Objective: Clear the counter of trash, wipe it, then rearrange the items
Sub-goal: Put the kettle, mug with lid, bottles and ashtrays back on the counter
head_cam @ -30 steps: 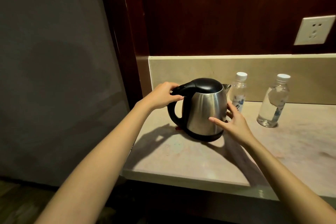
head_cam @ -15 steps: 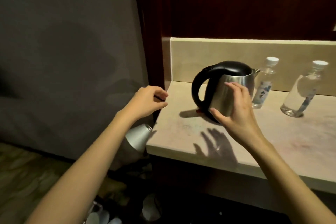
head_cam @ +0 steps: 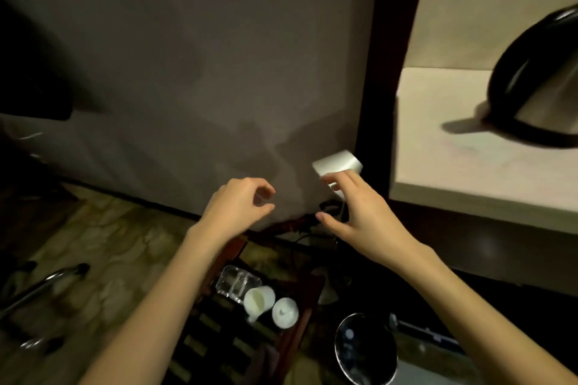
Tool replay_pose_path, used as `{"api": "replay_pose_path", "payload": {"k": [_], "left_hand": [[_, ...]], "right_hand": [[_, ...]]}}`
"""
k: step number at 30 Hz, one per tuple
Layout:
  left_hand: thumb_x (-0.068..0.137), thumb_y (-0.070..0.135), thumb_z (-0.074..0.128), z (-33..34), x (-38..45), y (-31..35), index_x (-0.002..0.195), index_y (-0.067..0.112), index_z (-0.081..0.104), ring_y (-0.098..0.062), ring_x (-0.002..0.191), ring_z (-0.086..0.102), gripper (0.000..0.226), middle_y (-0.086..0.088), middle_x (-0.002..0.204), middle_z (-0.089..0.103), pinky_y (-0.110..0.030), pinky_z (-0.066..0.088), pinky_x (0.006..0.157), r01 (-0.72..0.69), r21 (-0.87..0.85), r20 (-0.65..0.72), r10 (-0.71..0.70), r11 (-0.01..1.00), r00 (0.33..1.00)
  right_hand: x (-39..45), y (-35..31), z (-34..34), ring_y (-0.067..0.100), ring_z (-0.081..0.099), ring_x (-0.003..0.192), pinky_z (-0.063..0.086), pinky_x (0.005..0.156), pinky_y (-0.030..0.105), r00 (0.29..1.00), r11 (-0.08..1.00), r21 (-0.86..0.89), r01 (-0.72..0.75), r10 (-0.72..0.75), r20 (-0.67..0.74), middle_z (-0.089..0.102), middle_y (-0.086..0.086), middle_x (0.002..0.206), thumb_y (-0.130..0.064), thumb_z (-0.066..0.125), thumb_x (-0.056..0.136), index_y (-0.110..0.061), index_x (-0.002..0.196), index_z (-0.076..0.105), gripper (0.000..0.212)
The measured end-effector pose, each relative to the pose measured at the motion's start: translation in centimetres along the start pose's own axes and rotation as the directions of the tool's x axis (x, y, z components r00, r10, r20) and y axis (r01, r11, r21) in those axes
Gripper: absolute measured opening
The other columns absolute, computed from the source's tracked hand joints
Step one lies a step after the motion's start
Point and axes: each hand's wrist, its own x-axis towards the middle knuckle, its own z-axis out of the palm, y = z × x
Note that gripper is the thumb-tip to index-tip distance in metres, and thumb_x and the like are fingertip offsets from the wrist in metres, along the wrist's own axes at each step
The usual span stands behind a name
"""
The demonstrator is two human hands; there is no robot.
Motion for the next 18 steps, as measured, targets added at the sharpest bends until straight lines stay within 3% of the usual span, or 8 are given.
{"api": "replay_pose_path", "payload": {"k": [4,8,18], "left_hand": [[0.080,0.037,0.070,2.7,-1.7,-5.8,0.102,0.034,0.066,-0.010,0.092,0.066,0.023,0.013,0.096,0.071,-0.034,0.054,0.083,0.050,0.034,0.090,-0.053,0.998,0.995],[0.082,0.033,0.069,6.4,-2.7,-10.9,0.102,0.033,0.067,-0.004,0.089,0.065,0.020,0.017,0.080,0.063,-0.025,0.050,0.080,0.128,0.028,0.199,-0.131,0.991,0.971],[0.079,0.027,0.070,20.0,-4.5,-21.9,0.101,0.025,0.068,-0.020,0.086,0.068,0.021,0.004,0.095,0.071,-0.039,0.056,0.082,0.322,-0.096,0.364,-0.268,0.942,0.892]], "right_hand": [[0.1,-1.5,7.3,0.015,0.050,0.120,0.045,0.096,0.031,0.993,0.997,-0.003,-0.077,0.077,0.094,0.046,-0.004,0.129,-0.035,0.065,0.087,-0.020,0.133,0.043,0.054],[-0.5,-1.5,14.4,0.014,0.047,0.122,0.044,0.098,0.030,0.962,0.980,-0.003,-0.197,0.193,0.194,0.044,-0.004,0.132,-0.034,0.064,0.088,-0.019,0.136,0.041,0.055],[-3.5,3.1,30.1,0.021,0.049,0.121,0.045,0.093,0.033,0.809,0.897,-0.068,-0.437,0.425,0.406,0.046,0.003,0.130,-0.032,0.064,0.088,-0.014,0.135,0.042,0.055]]}}
